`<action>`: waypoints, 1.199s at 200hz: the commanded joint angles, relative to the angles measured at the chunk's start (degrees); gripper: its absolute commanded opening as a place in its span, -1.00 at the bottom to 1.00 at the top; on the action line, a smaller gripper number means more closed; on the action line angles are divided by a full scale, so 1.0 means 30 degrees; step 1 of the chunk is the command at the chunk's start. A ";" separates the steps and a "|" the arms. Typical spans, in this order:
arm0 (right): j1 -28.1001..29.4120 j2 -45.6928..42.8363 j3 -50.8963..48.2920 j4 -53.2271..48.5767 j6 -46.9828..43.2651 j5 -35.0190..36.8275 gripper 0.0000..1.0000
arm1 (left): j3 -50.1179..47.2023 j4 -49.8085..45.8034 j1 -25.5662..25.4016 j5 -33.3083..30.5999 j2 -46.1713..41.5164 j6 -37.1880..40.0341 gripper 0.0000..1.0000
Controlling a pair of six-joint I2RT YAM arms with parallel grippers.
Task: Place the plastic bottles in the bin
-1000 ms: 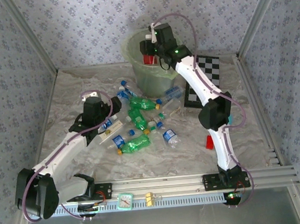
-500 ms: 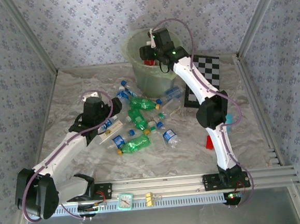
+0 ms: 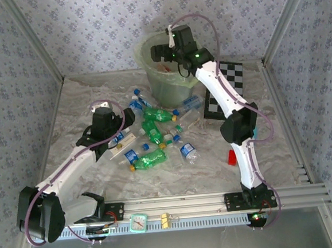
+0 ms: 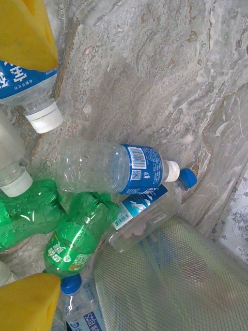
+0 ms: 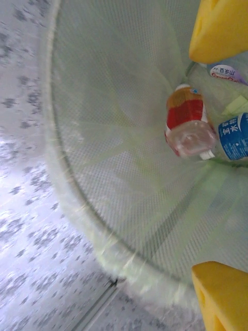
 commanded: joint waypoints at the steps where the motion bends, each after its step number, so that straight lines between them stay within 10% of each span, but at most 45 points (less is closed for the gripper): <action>1: 0.0069 -0.2657 -0.1064 0.0496 0.0203 -0.0076 0.99 | 0.0721 -0.0215 0.0146 0.0279 0.0364 0.0103 1.00; 137: 0.0308 -1.5148 -1.9303 0.6306 -0.0210 0.2023 1.00 | 0.6734 -0.3360 0.0381 0.1598 0.7762 0.1449 1.00; 240: -0.0390 -1.8901 -2.6191 0.5290 0.1090 0.4280 1.00 | 1.0058 -0.5898 0.0352 0.1889 1.2506 0.1929 0.99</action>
